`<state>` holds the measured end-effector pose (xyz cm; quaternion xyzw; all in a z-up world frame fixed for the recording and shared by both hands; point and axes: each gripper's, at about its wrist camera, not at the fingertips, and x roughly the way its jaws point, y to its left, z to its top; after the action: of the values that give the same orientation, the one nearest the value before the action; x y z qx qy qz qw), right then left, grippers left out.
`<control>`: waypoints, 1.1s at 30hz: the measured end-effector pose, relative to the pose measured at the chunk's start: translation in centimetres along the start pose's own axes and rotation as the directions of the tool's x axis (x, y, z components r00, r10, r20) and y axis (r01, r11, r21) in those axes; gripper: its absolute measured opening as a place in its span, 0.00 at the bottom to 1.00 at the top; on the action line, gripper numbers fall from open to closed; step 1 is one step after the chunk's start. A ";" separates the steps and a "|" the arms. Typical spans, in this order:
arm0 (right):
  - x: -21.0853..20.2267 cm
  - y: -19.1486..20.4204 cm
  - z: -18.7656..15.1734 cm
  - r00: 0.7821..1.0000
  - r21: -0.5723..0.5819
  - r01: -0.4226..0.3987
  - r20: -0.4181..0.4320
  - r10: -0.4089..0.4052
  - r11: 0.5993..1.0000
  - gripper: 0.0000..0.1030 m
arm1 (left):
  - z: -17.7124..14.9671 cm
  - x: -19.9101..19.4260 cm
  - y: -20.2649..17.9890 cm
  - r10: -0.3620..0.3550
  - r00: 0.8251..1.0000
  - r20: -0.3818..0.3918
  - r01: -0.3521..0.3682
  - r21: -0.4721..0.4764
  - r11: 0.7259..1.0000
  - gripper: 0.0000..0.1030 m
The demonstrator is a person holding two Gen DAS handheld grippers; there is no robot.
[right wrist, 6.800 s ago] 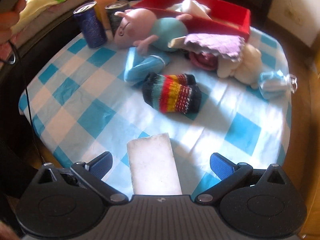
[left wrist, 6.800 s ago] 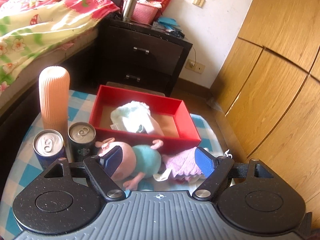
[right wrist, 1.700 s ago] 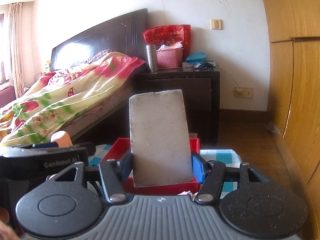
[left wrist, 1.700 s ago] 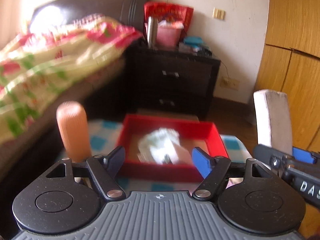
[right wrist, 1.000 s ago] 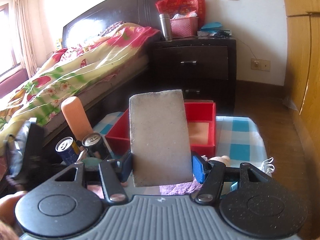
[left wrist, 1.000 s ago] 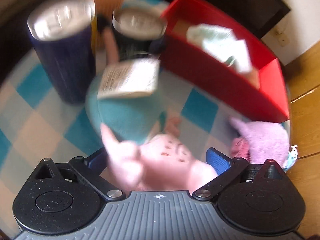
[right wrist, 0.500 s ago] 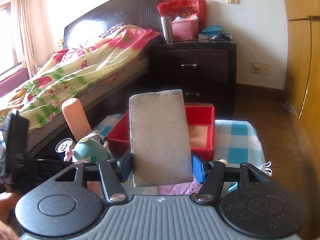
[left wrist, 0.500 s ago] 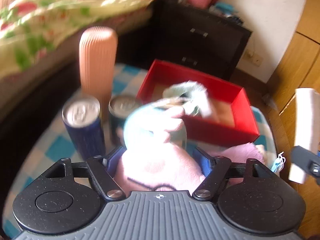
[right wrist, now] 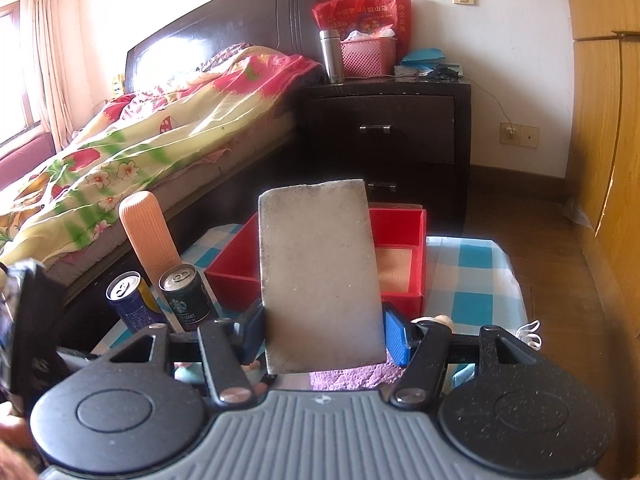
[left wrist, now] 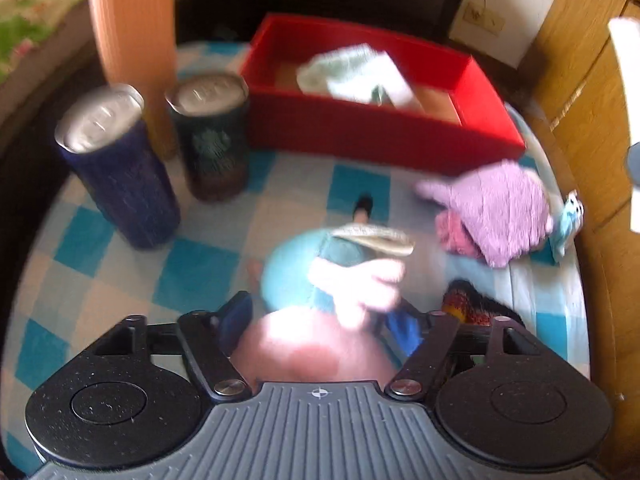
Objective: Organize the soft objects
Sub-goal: 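Lift the pig plush with the left tool over the red box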
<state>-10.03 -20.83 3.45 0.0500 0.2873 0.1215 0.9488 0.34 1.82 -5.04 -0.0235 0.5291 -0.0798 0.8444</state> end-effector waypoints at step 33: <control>-0.3 1.4 3.7 0.984 -0.051 0.046 0.174 -0.036 0.998 0.36 | 5.2 -12.8 -2.8 -0.076 0.835 0.546 0.105 -0.023 0.994 0.60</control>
<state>-8.49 -19.60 6.88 0.0286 0.2014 0.1050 0.9735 -0.77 0.87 9.02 -0.0923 0.2681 -0.0959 0.9542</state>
